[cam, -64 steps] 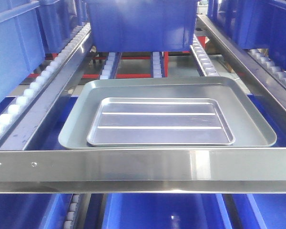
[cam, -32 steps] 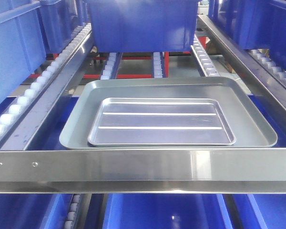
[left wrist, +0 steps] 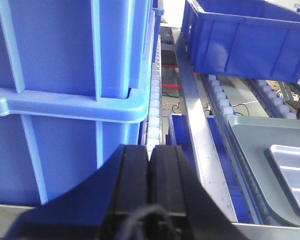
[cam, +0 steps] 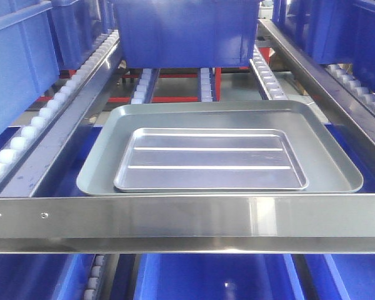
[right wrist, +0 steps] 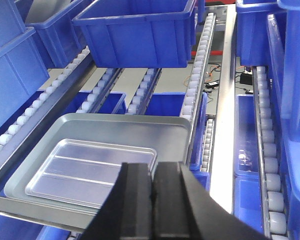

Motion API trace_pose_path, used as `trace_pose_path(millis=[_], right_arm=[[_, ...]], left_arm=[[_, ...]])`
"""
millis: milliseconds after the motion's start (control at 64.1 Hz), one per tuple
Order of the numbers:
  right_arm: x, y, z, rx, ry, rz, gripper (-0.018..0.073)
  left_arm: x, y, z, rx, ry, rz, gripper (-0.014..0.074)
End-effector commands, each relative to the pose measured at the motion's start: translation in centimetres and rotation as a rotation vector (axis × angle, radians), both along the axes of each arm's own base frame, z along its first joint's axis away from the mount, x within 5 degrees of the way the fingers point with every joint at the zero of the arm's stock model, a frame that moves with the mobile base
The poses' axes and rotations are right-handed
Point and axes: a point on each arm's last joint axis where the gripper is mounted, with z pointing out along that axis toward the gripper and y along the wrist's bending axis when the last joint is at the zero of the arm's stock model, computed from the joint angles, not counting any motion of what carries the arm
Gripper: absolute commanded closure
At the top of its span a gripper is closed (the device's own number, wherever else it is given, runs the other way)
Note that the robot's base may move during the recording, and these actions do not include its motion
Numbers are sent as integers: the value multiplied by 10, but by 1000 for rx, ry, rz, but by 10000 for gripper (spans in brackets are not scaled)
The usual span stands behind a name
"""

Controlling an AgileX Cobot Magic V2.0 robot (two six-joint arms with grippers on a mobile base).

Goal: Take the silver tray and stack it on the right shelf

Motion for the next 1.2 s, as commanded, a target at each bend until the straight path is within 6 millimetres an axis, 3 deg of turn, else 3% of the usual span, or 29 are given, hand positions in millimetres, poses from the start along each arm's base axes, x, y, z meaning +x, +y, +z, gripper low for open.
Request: trace_pose_path(millis=[0,811,921,1014,1186], right_arm=[[0,1,16,0,-109,10,503],[1,2,14,-13,-141,-17,503],[9,5,-3,-41,-150,-68,503],[15,4,-29,-71,-158,-130,503],[9,-1,-70,-75,-224,-226,503]], left_arm=[[-1,1,3,-16,-88,12,697],[-1,1,3,-16,-88,12,697],[-1,1,3,-16,-88,12,697],[-1,1,3,-16,-88,12,697],[-1,1,3,-16,-88,12,697]])
